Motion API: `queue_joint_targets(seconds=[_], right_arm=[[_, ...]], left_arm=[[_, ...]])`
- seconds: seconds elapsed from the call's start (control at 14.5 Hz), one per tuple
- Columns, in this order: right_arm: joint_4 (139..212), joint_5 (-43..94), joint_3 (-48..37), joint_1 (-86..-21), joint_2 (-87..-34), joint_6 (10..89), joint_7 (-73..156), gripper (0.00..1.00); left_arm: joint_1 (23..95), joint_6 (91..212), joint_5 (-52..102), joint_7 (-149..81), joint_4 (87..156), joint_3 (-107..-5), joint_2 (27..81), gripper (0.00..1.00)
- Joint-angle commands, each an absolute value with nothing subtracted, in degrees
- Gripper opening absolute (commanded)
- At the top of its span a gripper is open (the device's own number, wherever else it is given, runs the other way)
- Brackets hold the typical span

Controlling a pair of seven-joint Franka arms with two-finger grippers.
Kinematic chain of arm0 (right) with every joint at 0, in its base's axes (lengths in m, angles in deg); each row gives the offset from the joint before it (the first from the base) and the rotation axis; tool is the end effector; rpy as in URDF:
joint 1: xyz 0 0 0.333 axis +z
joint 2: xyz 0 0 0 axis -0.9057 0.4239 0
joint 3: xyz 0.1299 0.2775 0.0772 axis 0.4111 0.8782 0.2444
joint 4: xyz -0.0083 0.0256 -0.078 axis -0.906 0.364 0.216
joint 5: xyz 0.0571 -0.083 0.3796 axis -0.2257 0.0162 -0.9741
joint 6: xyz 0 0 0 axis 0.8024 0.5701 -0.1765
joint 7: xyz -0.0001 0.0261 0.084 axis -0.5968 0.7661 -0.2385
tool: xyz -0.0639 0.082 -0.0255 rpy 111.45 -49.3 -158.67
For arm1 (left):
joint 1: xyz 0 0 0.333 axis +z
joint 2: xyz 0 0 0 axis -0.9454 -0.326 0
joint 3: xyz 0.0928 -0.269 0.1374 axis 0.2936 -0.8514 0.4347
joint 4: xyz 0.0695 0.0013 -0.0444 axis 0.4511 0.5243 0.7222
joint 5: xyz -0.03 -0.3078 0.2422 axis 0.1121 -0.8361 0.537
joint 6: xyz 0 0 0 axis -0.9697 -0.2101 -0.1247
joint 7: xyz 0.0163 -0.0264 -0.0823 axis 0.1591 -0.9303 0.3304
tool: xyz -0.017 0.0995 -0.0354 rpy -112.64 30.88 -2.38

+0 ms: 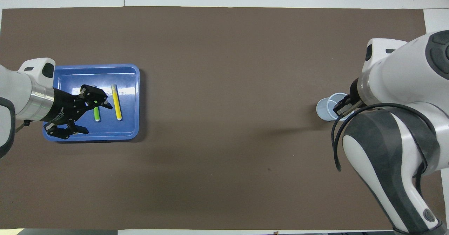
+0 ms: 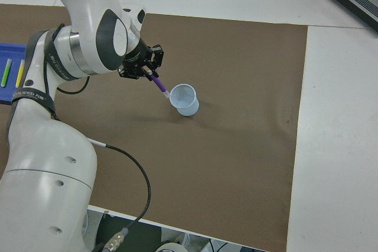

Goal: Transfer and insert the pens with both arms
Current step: 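Insert the purple pen into the white cup with the right gripper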

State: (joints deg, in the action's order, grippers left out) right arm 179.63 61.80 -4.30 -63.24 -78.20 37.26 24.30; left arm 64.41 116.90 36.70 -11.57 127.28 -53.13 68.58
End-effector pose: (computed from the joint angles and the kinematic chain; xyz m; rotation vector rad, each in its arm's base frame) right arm 0.5407 0.0908 0.5192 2.8883 0.9551 -0.0410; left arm 0.5154 -0.0774 0.4789 2.8210 0.9059 -0.3047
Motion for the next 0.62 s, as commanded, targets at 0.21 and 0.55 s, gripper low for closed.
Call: queue_joint_targets(seconds=[0.21,0.55], right_arm=[[187.5,62.7,-3.6,-65.9,-78.3,46.6,22.2,0.0],[192.3,62.5,-3.6,-66.3,-79.1,49.5,22.3,0.53]], left_arm=[[67.4,128.0,43.3,-30.4,128.6,-53.1,60.6,1.0],[70.4,138.0,46.4,-42.4,129.4,-53.1,54.8,1.0]])
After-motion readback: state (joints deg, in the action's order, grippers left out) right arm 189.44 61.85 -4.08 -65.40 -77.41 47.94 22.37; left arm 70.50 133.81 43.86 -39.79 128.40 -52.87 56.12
